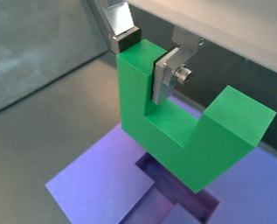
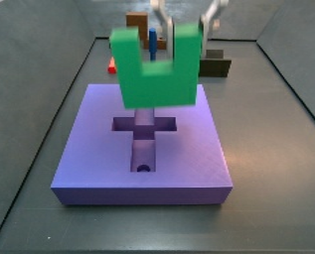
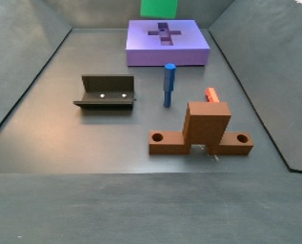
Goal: Pick up the green object. Move up. Move to above the board. Insert the green object.
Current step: Insert the green object.
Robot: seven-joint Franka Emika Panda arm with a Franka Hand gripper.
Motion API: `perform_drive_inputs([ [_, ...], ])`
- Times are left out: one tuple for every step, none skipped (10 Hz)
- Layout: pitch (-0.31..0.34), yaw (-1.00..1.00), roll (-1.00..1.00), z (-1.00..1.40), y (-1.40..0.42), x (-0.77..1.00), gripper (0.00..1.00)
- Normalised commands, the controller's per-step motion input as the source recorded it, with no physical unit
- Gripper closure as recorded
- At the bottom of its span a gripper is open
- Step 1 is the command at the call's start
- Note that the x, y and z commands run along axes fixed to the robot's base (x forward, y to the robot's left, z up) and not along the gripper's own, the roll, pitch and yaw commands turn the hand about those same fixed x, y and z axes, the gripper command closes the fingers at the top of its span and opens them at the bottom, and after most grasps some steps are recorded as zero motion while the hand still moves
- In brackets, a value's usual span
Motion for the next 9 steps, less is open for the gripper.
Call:
perform_drive_inputs([
  [-0.07,0.0,0.0,-0.49,0.0,0.0,1.0],
  [-0.099,0.0,-0.02,-0.43,0.0,-0.04,1.0],
  [-0.103,0.0,-0.11,-0.19,0.0,-0.25,1.0],
  [-0.169,0.06,-0.17,-0.23,0.0,-0.16,1.0],
  [-0.107,0.0,-0.12,-0.14,0.0,-0.07,1.0],
  [-0.06,0.0,-0.02,-0.09,0.0,-0.11,1.0],
  [-0.06,0.0,0.0,-0.16,0.0,-0.03,1.0],
  [-0.009,0.0,0.11,-0.14,0.0,-0.04,1.0],
  [-0.017,0.0,0.12,-0.2,0.0,-0.11,1.0],
])
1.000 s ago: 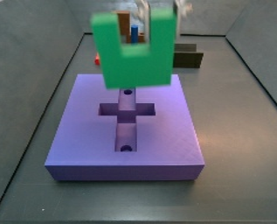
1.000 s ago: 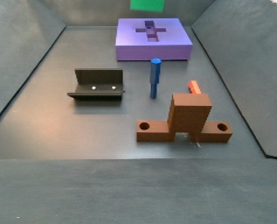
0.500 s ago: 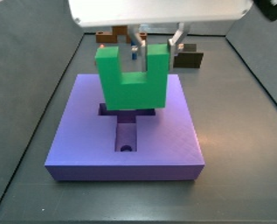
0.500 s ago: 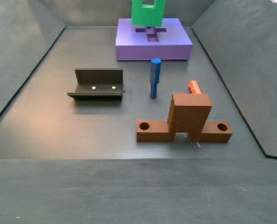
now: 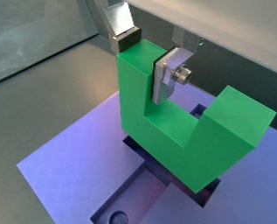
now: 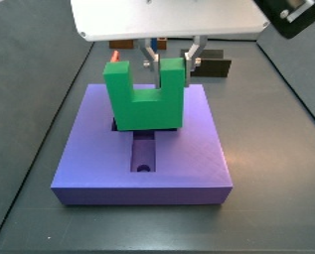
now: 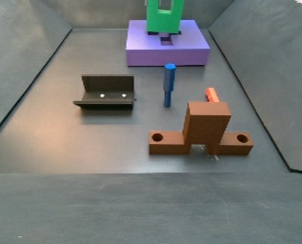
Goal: Pick up the green object. Move up. Move to above the board. Insert the green object.
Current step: Insert the green object.
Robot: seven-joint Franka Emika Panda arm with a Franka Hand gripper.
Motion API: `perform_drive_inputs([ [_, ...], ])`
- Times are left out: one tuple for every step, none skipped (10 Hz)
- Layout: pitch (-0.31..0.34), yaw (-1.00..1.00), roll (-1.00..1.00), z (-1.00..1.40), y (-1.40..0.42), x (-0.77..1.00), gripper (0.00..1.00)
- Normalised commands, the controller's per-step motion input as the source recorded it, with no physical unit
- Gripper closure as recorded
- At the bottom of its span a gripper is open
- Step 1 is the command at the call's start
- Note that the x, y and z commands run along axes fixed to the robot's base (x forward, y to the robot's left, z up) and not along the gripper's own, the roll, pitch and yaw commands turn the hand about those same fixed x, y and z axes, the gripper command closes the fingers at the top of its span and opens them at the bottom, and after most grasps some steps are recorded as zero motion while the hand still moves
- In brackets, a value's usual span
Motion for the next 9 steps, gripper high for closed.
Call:
perform_drive_inputs([
  [-0.053,0.0,0.06,-0.23,0.0,-0.11,1.0],
  [-0.057,0.0,0.05,-0.22,0.0,-0.13,1.0],
  [-0.05,0.01,0.04,-0.19,0.0,-0.14,1.0],
  [-0.033,0.04,0.04,-0.13,0.0,-0.08,1.0],
  [0.0,0.16,0.11,-0.09,0.0,0.0,1.0],
  [0.0,0.3,0.19,-0.13,0.0,0.1,1.0],
  [0.0,0.29,0.19,-0.14,0.0,0.07,1.0],
  [0.0,0.13,0.12,-0.13,0.0,0.0,1.0],
  [0.0,0.01,0.08,-0.21,0.0,0.0,1.0],
])
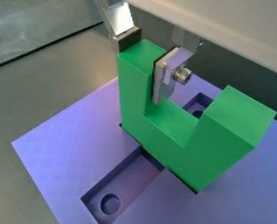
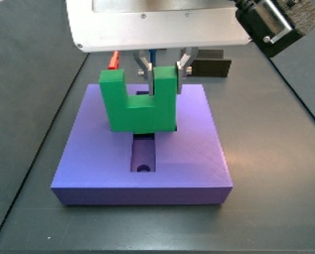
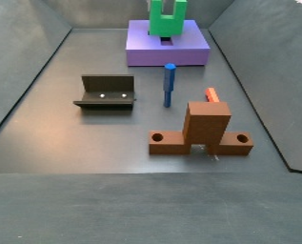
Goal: Pick up the green object. Move up. Move to above the board. Insert the green object.
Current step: Insert the green object.
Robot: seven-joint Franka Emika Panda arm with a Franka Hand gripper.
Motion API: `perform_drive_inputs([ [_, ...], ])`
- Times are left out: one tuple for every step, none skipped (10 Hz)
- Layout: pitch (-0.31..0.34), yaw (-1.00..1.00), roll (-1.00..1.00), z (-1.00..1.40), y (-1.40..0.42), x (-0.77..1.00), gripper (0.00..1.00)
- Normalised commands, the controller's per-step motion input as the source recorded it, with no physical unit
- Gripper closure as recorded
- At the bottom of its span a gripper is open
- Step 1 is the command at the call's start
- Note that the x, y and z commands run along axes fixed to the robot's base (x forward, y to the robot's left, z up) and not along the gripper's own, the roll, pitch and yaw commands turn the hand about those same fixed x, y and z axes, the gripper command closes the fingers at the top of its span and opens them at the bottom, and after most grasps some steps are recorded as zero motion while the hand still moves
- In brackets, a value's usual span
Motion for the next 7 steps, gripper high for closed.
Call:
perform_drive_inputs([
  [-0.094,0.0,0.0,-0.54,0.0,0.0,1.0],
  [-0.131,-0.03,0.0,-0.77,0.0,0.0,1.0],
  [-0.101,-0.08,0.0,-0.86,0.0,0.0,1.0],
  [-0.094,-0.1,0.0,-0.93,0.0,0.0,1.0],
  [-0.086,-0.1,0.03,-0.9,0.0,0.0,1.0],
  [-0.074,-0.07,0.06,-0.85,0.0,0.0,1.0],
  [-0.064,-0.07,0.07,-0.85,0.0,0.0,1.0],
])
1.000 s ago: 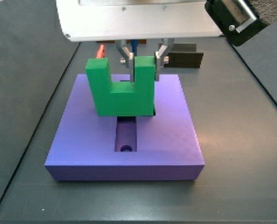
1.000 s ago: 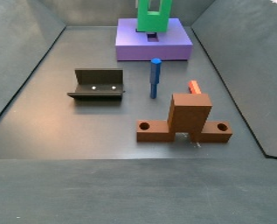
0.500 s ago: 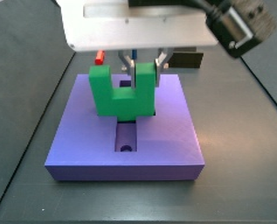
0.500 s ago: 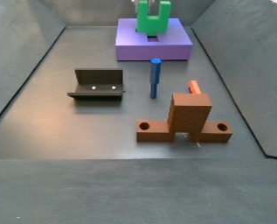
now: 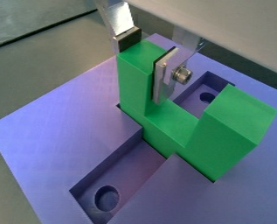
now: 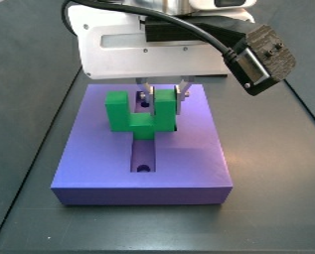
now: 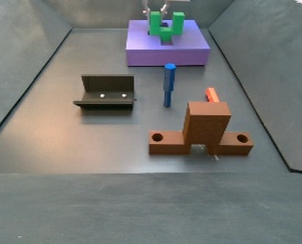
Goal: Pick up the green object. Move up. Move to above the board. Insert the green object.
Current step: Insert the green object.
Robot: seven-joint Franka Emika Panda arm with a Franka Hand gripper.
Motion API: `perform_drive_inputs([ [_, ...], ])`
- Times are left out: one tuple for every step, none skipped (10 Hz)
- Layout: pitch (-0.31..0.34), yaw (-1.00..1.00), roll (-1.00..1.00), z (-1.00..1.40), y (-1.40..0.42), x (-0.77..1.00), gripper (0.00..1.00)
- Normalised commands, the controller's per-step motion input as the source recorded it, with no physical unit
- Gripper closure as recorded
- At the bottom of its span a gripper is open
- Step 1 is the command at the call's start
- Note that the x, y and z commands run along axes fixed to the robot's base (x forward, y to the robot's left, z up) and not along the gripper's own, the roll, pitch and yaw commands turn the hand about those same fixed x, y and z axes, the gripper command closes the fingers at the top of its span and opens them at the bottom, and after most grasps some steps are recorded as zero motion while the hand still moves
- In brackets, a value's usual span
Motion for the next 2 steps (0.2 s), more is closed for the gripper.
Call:
perform_drive_inputs([
  [0.03,0.0,0.04,-0.11,0.0,0.04,1.0],
  [0.0,0.0,0.0,0.0,0.0,0.0,1.0],
])
